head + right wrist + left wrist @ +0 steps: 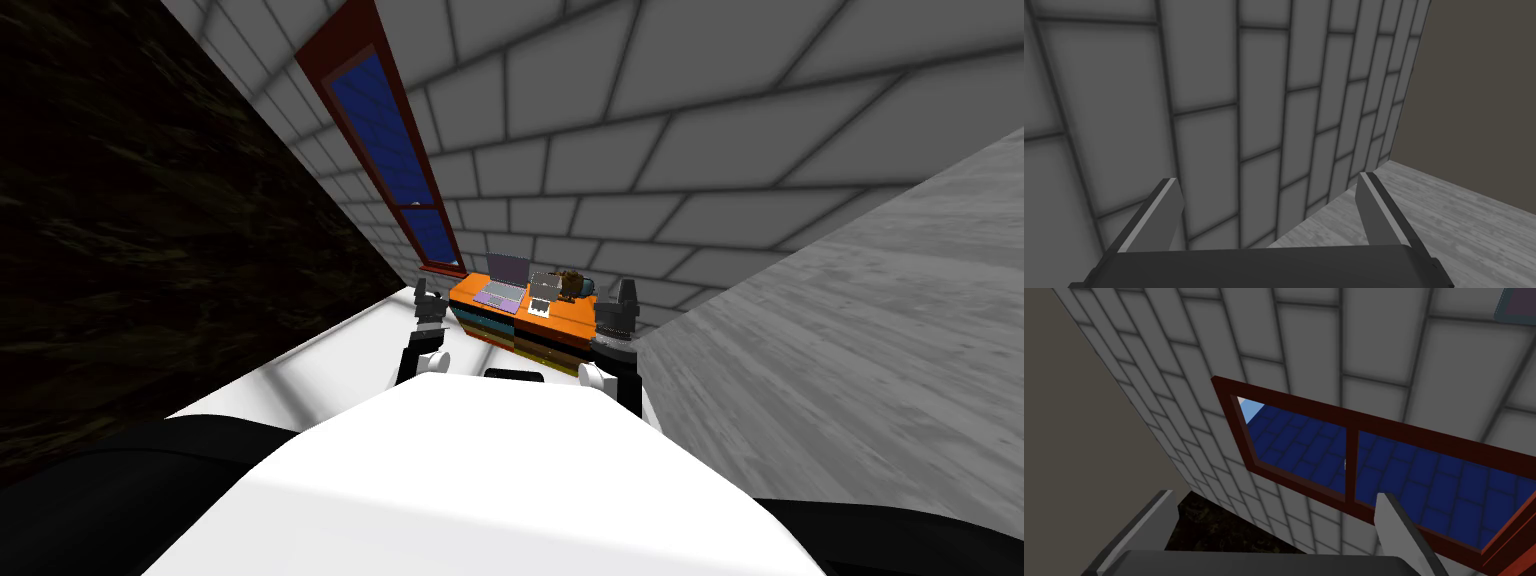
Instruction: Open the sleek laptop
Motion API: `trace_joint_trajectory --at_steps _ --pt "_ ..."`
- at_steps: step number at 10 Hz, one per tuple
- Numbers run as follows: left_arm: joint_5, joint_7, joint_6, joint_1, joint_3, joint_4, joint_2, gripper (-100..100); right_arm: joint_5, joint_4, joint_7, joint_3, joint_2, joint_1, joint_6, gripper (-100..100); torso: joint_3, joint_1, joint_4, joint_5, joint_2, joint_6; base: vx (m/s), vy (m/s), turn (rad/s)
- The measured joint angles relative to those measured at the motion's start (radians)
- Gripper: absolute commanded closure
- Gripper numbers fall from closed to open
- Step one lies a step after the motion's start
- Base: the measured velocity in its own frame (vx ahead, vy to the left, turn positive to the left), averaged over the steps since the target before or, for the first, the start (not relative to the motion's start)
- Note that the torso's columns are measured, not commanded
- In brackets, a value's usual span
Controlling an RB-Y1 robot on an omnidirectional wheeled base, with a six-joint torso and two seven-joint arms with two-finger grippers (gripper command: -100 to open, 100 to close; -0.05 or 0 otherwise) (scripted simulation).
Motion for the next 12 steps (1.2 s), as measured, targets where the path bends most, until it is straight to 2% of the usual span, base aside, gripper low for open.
trace_joint_trajectory --at_steps 2,9,10,12 --pt "0.000 0.000 0.000 0.000 0.000 0.000 0.000 0 0.000 0.000 0.000 0.000 0.000 0.000 0.000 0 -0.209 0.000 0.105 0.000 0.104 0.000 0.000 0.000 0.000" --pt "0.000 0.000 0.000 0.000 0.000 0.000 0.000 0 0.000 0.000 0.000 0.000 0.000 0.000 0.000 0 -1.234 0.000 0.617 0.000 0.618 0.000 0.000 0.000 0.000" --pt "0.000 0.000 0.000 0.000 0.000 0.000 0.000 -100 0.000 0.000 0.000 0.000 0.000 0.000 0.000 0 -1.382 0.000 0.691 0.000 0.691 0.000 0.013 0.007 -0.011" --pt "0.002 -0.002 0.007 -0.016 -0.006 0.012 0.034 -100 0.000 0.000 0.000 0.000 0.000 0.000 0.000 0 -1.471 0.001 0.734 0.000 0.734 0.000 0.019 0.021 -0.020"
